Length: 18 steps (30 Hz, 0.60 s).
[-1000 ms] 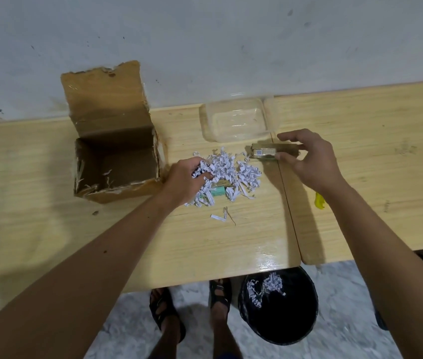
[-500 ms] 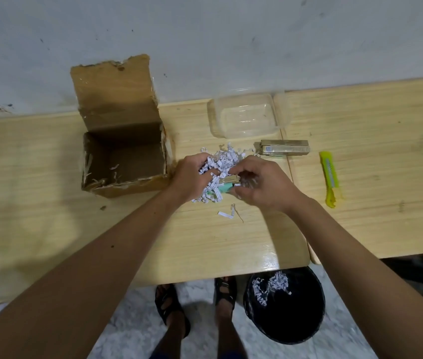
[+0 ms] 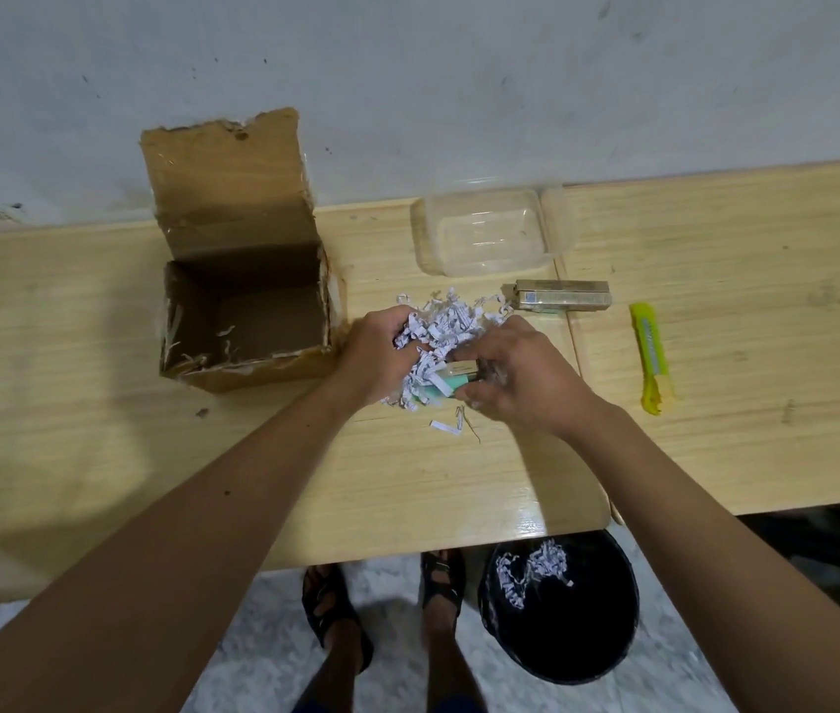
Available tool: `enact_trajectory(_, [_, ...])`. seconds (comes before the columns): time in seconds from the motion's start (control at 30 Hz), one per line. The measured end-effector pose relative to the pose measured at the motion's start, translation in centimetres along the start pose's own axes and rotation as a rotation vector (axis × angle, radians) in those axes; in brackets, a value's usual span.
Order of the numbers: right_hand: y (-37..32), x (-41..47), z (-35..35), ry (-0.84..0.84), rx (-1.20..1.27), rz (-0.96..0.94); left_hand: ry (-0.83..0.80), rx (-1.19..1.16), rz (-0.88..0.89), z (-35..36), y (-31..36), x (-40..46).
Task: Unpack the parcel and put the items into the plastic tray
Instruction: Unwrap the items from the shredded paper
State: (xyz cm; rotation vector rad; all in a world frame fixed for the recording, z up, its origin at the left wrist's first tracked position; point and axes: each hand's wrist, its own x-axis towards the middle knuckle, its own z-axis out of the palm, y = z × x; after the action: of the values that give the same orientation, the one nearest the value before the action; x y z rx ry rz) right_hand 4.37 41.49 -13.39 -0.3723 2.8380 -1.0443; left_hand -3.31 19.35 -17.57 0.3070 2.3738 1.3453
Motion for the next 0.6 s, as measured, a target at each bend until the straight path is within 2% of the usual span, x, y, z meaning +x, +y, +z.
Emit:
enact_trajectory(0.4, [0.0, -4.4, -6.1, 0.102, 0.025, 0.097, -0.004, -0.089, -0.077, 0.2, 0.0, 0.1])
enact_trajectory(0.6, [2.2, -5.3, -9.2, 0.272, 0.017, 0.211, -0.022, -0.091, -0.026, 0.2, -0.4, 0.2])
